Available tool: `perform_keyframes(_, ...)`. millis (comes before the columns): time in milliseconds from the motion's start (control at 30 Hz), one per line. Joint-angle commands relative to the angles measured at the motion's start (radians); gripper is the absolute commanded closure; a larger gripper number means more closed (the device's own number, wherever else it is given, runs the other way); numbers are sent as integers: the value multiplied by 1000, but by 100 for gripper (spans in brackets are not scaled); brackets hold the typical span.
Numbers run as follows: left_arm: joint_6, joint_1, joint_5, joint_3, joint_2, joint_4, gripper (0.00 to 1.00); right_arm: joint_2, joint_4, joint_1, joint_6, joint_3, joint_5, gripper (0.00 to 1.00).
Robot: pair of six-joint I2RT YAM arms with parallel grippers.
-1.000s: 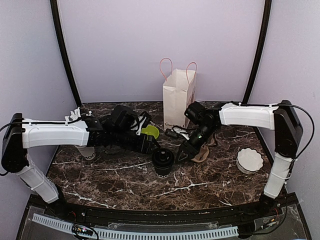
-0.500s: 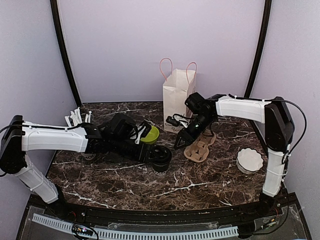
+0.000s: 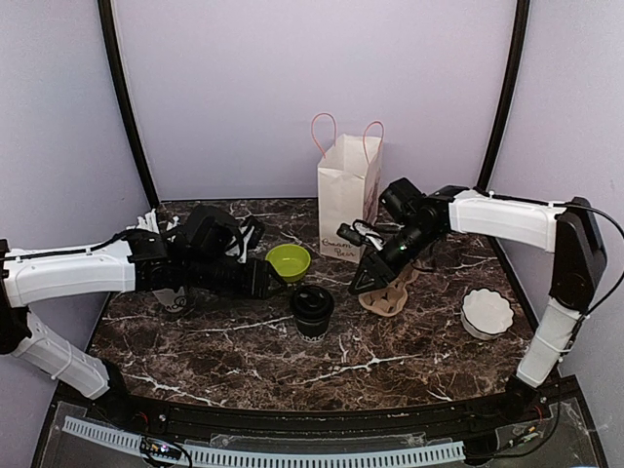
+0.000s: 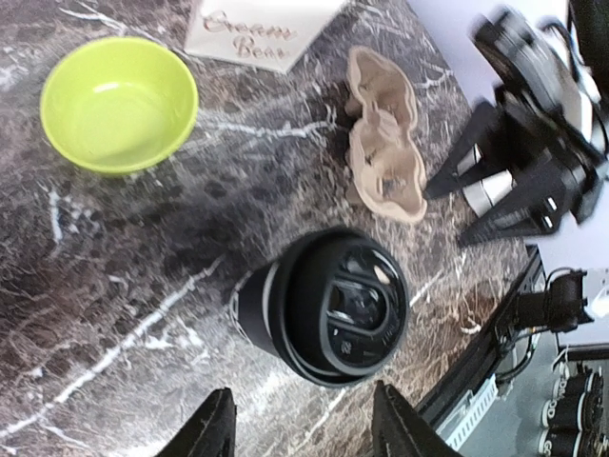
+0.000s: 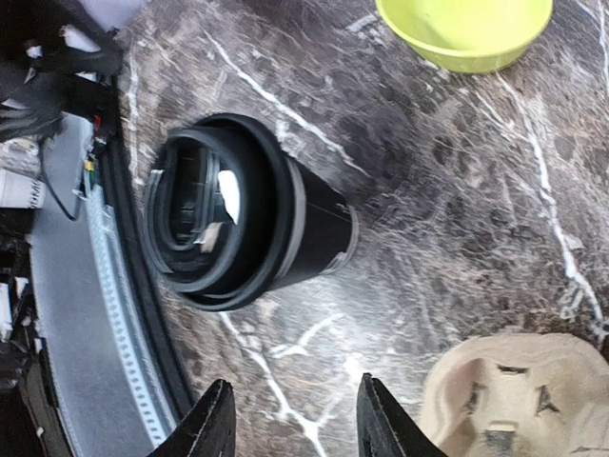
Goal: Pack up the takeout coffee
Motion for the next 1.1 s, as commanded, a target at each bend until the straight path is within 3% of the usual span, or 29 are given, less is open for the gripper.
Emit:
perform_keyframes(0,-69,33,-5,-32,7,52,53,-47,99,-1,68,-78,-139,56)
perform_keyframes(400,-73,57,75,-46,100,175,61,86,81,3,97,-29,-246,58)
perform_keyframes(1067,-58,86,129,-71,157,250,65,160,47,37,100,49,-220,56)
